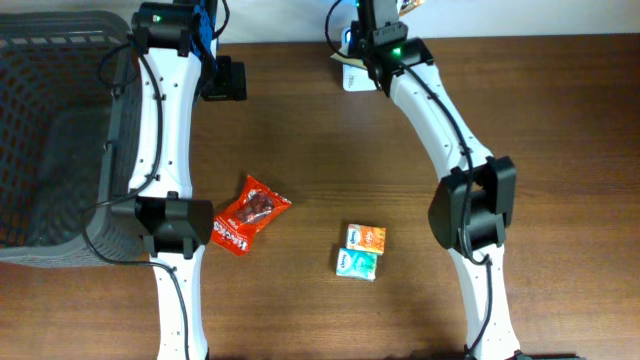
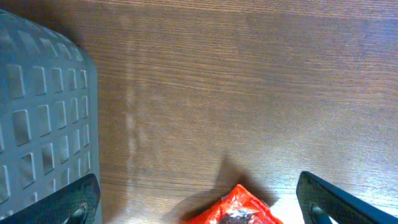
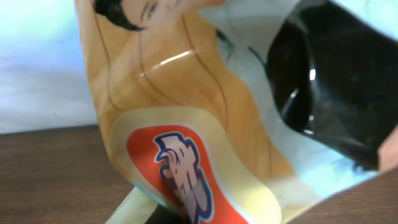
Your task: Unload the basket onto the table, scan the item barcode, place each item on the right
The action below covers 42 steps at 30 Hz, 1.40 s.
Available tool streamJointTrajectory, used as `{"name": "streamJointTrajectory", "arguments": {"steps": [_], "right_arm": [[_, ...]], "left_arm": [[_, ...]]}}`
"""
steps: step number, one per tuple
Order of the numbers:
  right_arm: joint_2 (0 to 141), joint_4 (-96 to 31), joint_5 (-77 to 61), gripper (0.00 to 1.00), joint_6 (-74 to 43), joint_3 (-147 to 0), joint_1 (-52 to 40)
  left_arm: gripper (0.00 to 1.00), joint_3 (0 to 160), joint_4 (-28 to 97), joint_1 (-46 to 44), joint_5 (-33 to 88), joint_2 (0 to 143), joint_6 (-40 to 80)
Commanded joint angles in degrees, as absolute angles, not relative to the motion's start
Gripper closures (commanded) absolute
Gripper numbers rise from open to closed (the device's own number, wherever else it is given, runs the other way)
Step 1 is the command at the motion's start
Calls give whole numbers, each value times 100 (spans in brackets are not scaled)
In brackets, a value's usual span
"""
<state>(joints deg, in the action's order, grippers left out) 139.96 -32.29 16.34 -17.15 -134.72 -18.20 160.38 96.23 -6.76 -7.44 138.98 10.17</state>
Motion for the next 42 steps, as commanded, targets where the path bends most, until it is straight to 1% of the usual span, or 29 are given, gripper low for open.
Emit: {"name": "streamJointTrajectory", "arguments": {"steps": [1, 9, 13, 17, 21, 23, 26, 30, 31, 32, 36, 42], "right_arm": [[13937, -3087, 1544, 96, -1697, -13592, -1835], [13931, -3159, 1505, 96, -1686, -13594, -1835], [13592, -3391, 1605, 96, -1671, -13596, -1831], [13030, -3701, 2246, 96, -1673, -13598, -1776], [12398, -4370, 3177, 96, -1678, -13598, -1446], [12204, -4786, 3216, 96, -1719, -13598, -1155], [12081, -5531, 3216, 96, -2115, -13598, -617], [12184, -6936, 3155, 96, -3024, -13590, 484], [12276, -7360, 3083, 96, -3253, -13566, 974], [12324, -7516, 2974, 96, -3247, -13535, 1264], [12453, -7725, 2571, 96, -3249, -13166, 2259], [12512, -7085, 2429, 96, -3247, -12189, 3404]], "left_arm": [[1, 16020, 9612, -670, -685, 13928, 1068], [1, 16020, 9614, -670, -685, 13928, 1068], [1, 16020, 9614, -670, -685, 13928, 1068], [1, 16020, 9612, -670, -685, 13928, 1070], [1, 16020, 9612, -670, -685, 13928, 1068], [1, 16020, 9612, -670, -685, 13928, 1068], [1, 16020, 9614, -670, -685, 13928, 1068], [1, 16020, 9614, -670, -685, 13928, 1068], [1, 16020, 9612, -670, -685, 13928, 1068], [1, 16020, 9612, -670, -685, 13928, 1068], [1, 16020, 9614, -670, -685, 13928, 1068], [1, 16020, 9612, -670, -685, 13928, 1068]]}}
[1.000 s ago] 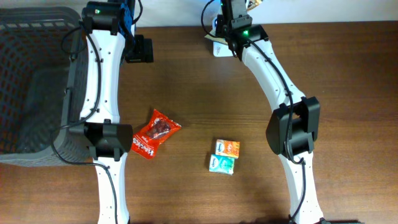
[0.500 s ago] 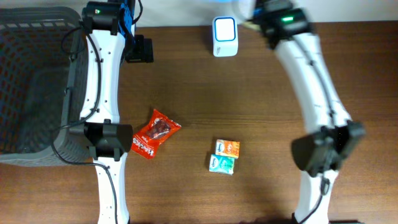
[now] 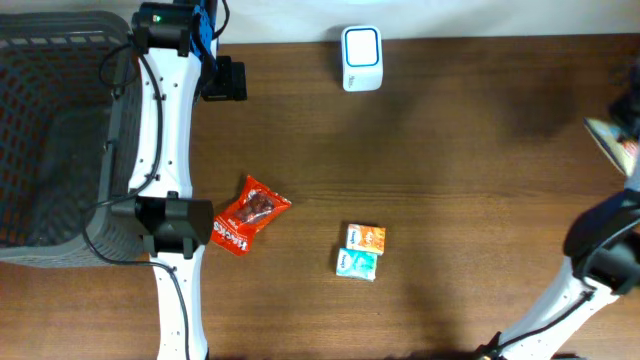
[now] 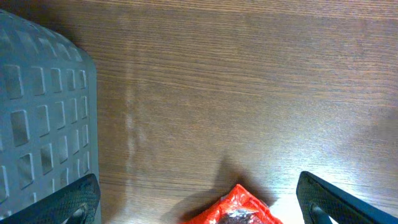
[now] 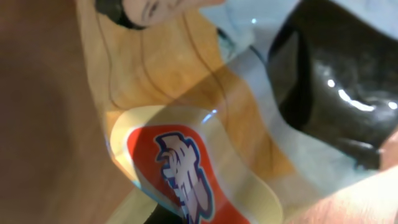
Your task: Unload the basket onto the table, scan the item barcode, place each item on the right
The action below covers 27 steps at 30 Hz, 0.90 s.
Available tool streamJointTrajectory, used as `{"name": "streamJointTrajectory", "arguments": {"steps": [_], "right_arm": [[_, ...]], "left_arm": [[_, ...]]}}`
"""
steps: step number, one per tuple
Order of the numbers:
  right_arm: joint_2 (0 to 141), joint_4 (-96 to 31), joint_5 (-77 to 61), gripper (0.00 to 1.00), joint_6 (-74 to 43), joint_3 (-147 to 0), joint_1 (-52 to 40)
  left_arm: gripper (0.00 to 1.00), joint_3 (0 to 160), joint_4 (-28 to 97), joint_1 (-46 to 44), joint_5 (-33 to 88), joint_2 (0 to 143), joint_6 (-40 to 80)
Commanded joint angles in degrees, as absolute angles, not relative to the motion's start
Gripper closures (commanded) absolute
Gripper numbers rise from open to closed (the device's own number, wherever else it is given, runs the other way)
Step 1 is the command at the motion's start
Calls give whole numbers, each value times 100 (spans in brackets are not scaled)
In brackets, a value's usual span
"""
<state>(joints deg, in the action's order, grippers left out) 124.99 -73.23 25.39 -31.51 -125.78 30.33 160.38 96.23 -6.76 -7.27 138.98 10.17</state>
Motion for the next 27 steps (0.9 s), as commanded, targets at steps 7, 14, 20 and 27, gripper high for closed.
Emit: {"name": "streamJointTrajectory", "arguments": {"steps": [7, 14, 20, 27], "right_arm": [[12521, -5983, 2112, 90, -3245, -11194, 4178], [12497, -5752, 2095, 45, -3177, -11006, 4366], [12099, -6158, 2071, 43, -3181, -11052, 4294], [10735, -6650, 1046, 38, -3186, -11069, 4040]], "left_arm": [[1, 16020, 9612, -670, -685, 13928, 1068], [1, 16020, 9612, -670, -685, 13928, 1068], [1, 16020, 9612, -670, -685, 13928, 1068], [1, 16020, 9614, -670, -685, 13928, 1068]]}}
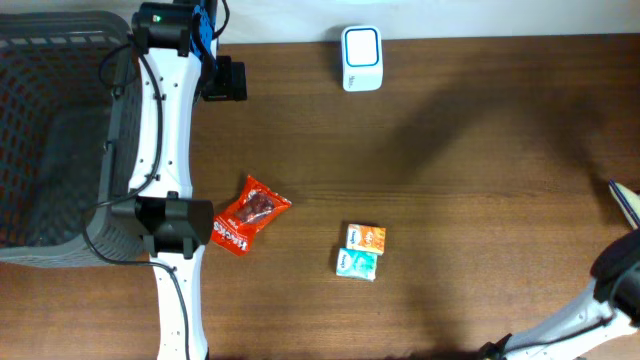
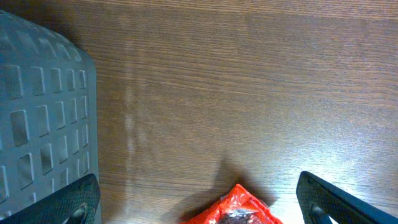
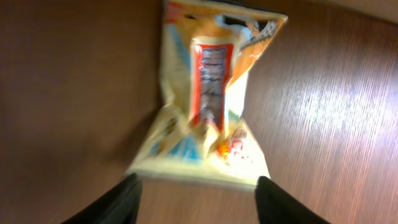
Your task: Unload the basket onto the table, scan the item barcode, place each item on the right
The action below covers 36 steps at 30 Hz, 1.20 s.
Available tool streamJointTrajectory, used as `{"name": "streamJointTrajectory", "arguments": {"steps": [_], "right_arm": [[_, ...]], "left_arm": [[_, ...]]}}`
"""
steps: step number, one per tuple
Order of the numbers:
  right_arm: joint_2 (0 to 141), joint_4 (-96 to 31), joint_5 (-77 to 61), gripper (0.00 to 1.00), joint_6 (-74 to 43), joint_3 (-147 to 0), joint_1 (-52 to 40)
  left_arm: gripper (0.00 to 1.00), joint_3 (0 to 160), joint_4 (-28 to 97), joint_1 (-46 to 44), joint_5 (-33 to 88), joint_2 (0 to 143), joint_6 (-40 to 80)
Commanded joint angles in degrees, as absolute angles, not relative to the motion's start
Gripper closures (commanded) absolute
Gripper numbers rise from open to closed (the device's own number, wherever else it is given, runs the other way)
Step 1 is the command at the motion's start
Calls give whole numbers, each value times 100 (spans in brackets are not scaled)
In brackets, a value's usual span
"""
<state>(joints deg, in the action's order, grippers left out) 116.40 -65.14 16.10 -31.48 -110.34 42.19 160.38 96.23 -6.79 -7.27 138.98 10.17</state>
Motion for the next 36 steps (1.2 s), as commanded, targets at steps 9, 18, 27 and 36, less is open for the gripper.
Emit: {"name": "streamJointTrajectory", "arguments": {"steps": [9, 18, 27, 36], "right_arm": [[9400, -8281, 808, 1, -3183, -11067, 2867], [9435, -8917, 810, 1, -3183, -11015, 2169], [9435, -8914, 812, 2, -3183, -11015, 2171], [9435, -8914, 812, 1, -3183, -11015, 2171]], "left_arm": [[1, 16020, 9612, -670, -685, 13928, 1070], [1, 16020, 9609, -670, -674, 13928, 1070], [1, 16020, 9673, -755, 1712, 13928, 1063], [1, 15865, 9675, -1227, 1905, 13869, 548]]}}
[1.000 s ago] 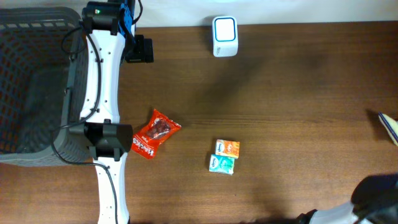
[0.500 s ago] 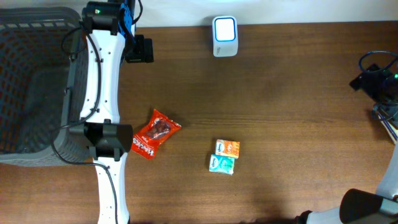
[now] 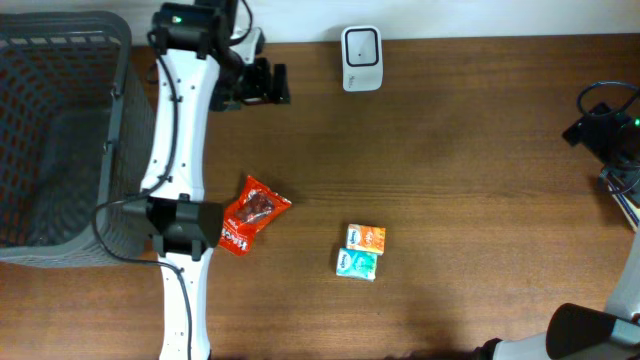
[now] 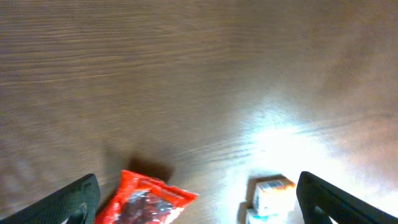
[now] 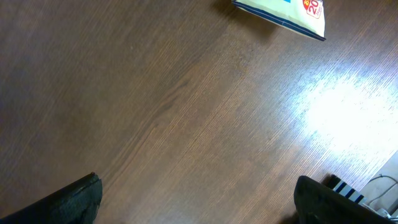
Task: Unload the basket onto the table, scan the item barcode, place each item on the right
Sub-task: 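Reach the left gripper down and grasp the red candy bag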
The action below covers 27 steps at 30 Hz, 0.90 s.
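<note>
The white barcode scanner [image 3: 361, 45] stands at the table's back edge. A red snack packet [image 3: 250, 213] lies left of centre, with an orange box [image 3: 366, 238] and a teal box [image 3: 356, 263] to its right. My left gripper [image 3: 270, 85] hovers open and empty between scanner and basket; its wrist view shows the red packet [image 4: 146, 202] and the boxes [image 4: 272, 193] far below. My right gripper [image 5: 202, 202] is open over bare wood at the far right. Only a corner of the yellow-white snack bag [image 5: 283, 14] shows there.
A dark mesh basket [image 3: 50, 130] fills the left end of the table. Cables [image 3: 622, 185] hang at the right edge beside the right arm [image 3: 605, 130]. Bright lamp glare lies on the wood in both wrist views.
My left gripper has moved right, away from the basket, and now looks down on the red packet and boxes. My right gripper has drawn back from the snack bag, which lies at its view's top edge.
My right gripper held the snack bag by the scanner at the back. Then it was at the far right with the bag still in it. Then it was open above the bag lying on the table. Now it is farther from the bag, and the left arm has shifted right.
</note>
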Available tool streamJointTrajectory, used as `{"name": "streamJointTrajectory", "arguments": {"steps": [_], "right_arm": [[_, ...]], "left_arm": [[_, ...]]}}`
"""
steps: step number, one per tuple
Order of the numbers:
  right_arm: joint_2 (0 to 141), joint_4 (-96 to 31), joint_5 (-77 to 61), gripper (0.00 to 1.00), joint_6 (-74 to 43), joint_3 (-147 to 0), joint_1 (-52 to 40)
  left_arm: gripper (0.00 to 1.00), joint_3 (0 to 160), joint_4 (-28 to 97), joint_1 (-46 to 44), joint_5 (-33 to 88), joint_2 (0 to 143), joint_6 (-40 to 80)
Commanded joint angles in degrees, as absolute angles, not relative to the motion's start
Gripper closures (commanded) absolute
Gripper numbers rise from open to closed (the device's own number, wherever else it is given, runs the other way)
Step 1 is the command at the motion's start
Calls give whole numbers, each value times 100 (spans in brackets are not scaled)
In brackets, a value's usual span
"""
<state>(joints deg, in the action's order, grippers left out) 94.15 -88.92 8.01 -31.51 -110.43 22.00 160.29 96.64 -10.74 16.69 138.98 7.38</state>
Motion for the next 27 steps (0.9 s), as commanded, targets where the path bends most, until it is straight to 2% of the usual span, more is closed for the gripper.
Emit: {"name": "streamJointTrajectory", "arguments": {"steps": [1, 6, 8, 14, 22, 25, 26, 27], "right_arm": [[9435, -8914, 812, 1, -3183, -11015, 2171], [9435, -8914, 812, 2, -3183, -11015, 2171], [9435, -8914, 812, 1, -3183, -11015, 2171], [9435, -8914, 812, 1, -3183, -11015, 2171], [9435, -8914, 812, 1, -3183, -11015, 2171], [9435, -8914, 812, 1, -3183, -11015, 2171], [9435, -8914, 812, 1, -3183, -11015, 2171], [9435, -8914, 812, 2, -3183, -11015, 2171]], "left_arm": [[1, 15777, 9675, -1253, 1852, 13821, 548], [1, 14654, 9675, -1297, 1232, 13150, 550], [1, 13753, 9675, -1297, 947, 12575, 552], [1, 11821, 9623, -1466, 910, 11590, 746], [0, 9417, 8287, -1726, 764, 11441, 744], [8, 8718, 7747, -1726, 659, 11441, 746], [15, 8560, 7557, -1726, 517, 11441, 749], [16, 8495, 7441, -1723, 390, 11441, 751]]}}
